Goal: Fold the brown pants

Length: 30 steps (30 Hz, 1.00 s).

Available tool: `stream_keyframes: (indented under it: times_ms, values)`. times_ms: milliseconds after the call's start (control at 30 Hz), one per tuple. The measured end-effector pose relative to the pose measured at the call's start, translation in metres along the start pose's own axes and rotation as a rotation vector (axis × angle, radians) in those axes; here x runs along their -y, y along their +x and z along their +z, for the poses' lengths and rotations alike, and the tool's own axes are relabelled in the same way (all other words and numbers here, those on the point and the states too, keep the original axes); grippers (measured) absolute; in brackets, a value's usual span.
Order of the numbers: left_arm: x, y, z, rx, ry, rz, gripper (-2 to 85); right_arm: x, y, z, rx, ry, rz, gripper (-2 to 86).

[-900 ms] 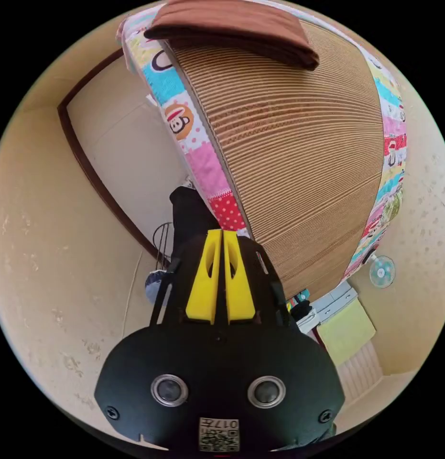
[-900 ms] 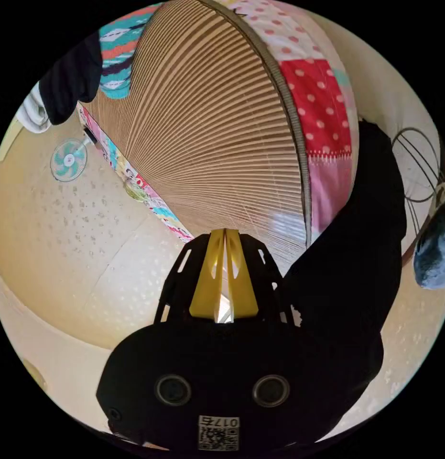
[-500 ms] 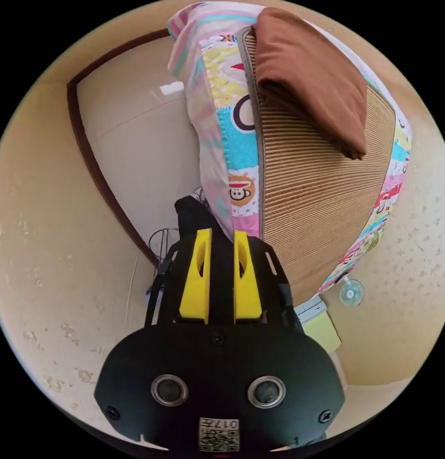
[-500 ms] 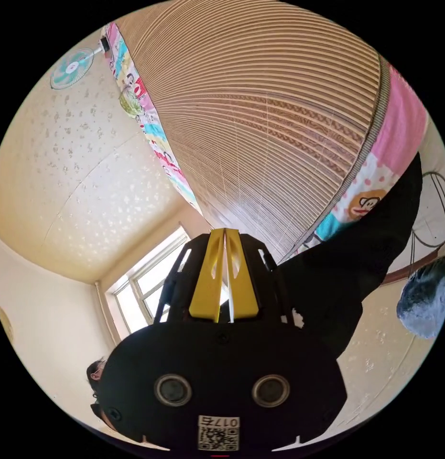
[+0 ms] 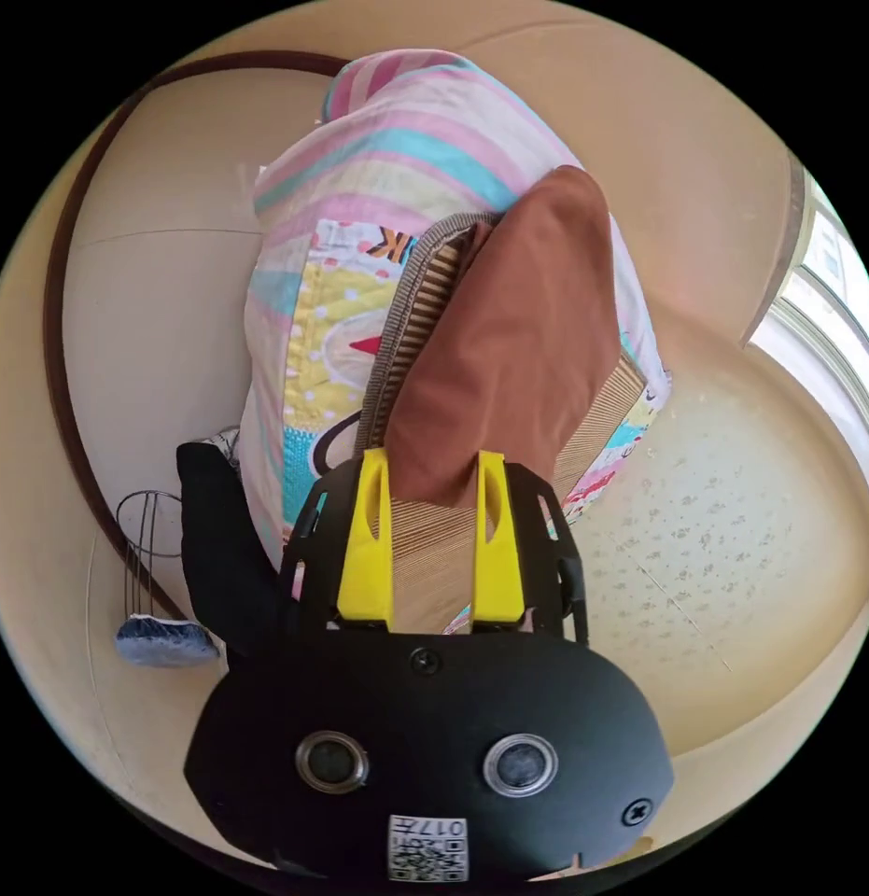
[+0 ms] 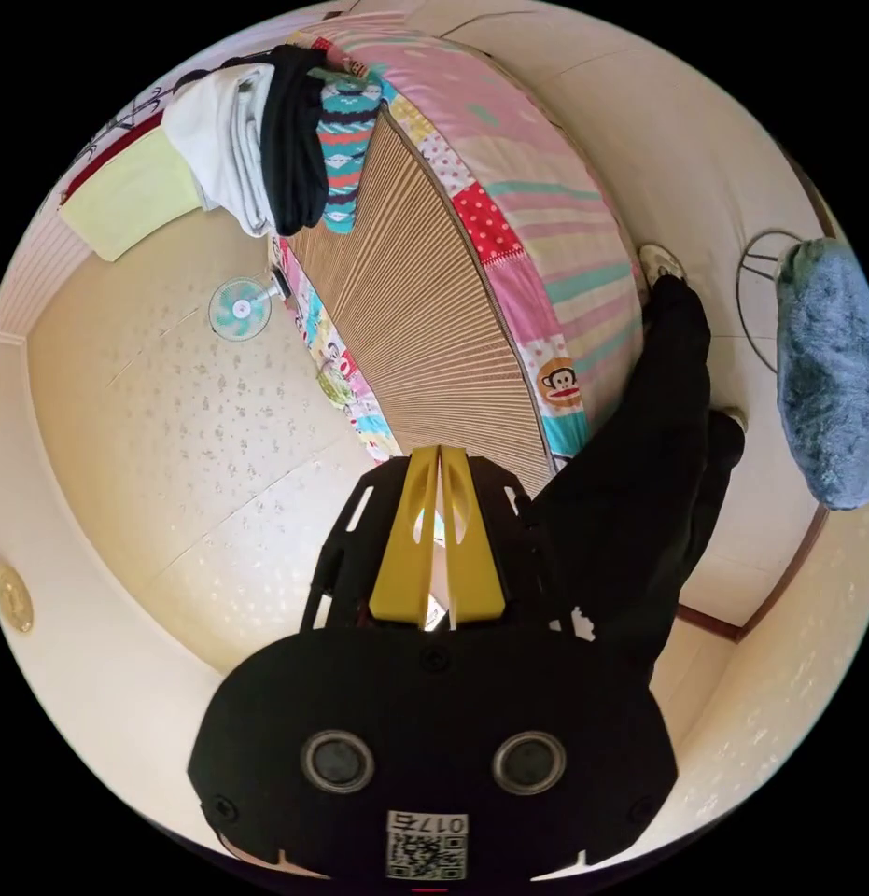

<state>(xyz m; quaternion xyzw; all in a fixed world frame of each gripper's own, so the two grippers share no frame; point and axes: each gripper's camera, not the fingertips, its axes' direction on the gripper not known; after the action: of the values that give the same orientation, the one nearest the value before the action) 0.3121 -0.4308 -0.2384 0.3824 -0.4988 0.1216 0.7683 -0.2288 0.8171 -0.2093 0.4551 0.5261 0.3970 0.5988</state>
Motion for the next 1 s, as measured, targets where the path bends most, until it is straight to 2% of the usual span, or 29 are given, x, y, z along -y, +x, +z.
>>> stream_keyframes:
  times_ms: [67,133,167,200,233,267,333,367,433,467,533,567,600,633,700,767,900,933,1000]
  values:
    - [-0.007,-0.001,-0.005,-0.074,-0.009,-0.014,9.6,-0.007,0.004,-0.006,-0.001,0.022,-0.001,0.3]
    - [-0.018,-0.007,-0.014,-0.395,-0.026,-0.019,6.6,-0.012,0.01,-0.003,0.033,0.036,0.019,0.3]
    - [-0.022,-0.005,-0.016,-0.497,-0.027,-0.009,6.0,-0.014,0.015,0.001,0.065,0.043,0.034,0.4]
    - [-0.028,0.007,-0.022,-0.66,-0.028,0.045,5.2,-0.015,0.016,0.003,0.082,0.046,0.041,0.4]
    - [-0.033,0.03,-0.029,-0.728,-0.037,0.142,4.6,-0.015,0.019,0.01,0.114,0.05,0.051,0.4]
    - [-0.036,0.047,-0.034,-0.718,-0.042,0.211,4.4,-0.014,0.019,0.018,0.137,0.047,0.059,0.4]
    - [-0.067,0.133,-0.051,-0.554,-0.082,0.606,3.3,-0.011,0.015,0.033,0.143,0.026,0.06,0.4]
    - [-0.082,0.157,-0.052,-0.497,-0.098,0.717,2.9,-0.008,0.008,0.044,0.133,0.003,0.05,0.4]
    - [-0.167,0.236,-0.038,-0.327,-0.195,1.164,1.0,-0.003,-0.007,0.063,0.11,-0.042,0.019,0.4]
    - [-0.191,0.249,-0.027,-0.291,-0.244,1.256,0.8,0.001,-0.019,0.078,0.092,-0.082,-0.012,0.4]
    - [-0.276,0.267,0.03,-0.171,-0.499,1.53,0.9,0.006,-0.036,0.1,0.061,-0.149,-0.064,0.4]
    - [-0.293,0.265,0.048,-0.145,-0.581,1.567,1.3,0.009,-0.047,0.115,0.036,-0.195,-0.096,0.4]
    - [-0.319,0.253,0.084,-0.093,-0.752,1.601,2.0,0.009,-0.052,0.122,0.024,-0.217,-0.109,0.4]
    - [-0.336,0.235,0.117,-0.042,-0.91,1.589,3.2,0.01,-0.06,0.136,0.005,-0.26,-0.133,0.4]
    - [-0.344,0.205,0.154,0.023,-0.998,1.528,4.6,0.009,-0.068,0.154,-0.001,-0.31,-0.154,0.4]
    - [-0.329,0.179,0.167,0.044,-0.858,1.419,5.1,0.007,-0.076,0.168,0.031,-0.355,-0.175,0.3]
    - [-0.247,0.115,0.131,-0.041,-0.319,0.97,6.0,0.009,-0.079,0.166,0.011,-0.374,-0.18,0.3]
    - [-0.223,0.094,0.117,-0.01,-0.167,0.831,7.0,0.011,-0.078,0.16,-0.023,-0.358,-0.17,0.3]
    - [-0.19,0.069,0.1,0.098,0.011,0.67,9.5,0.014,-0.075,0.146,-0.069,-0.312,-0.143,0.3]
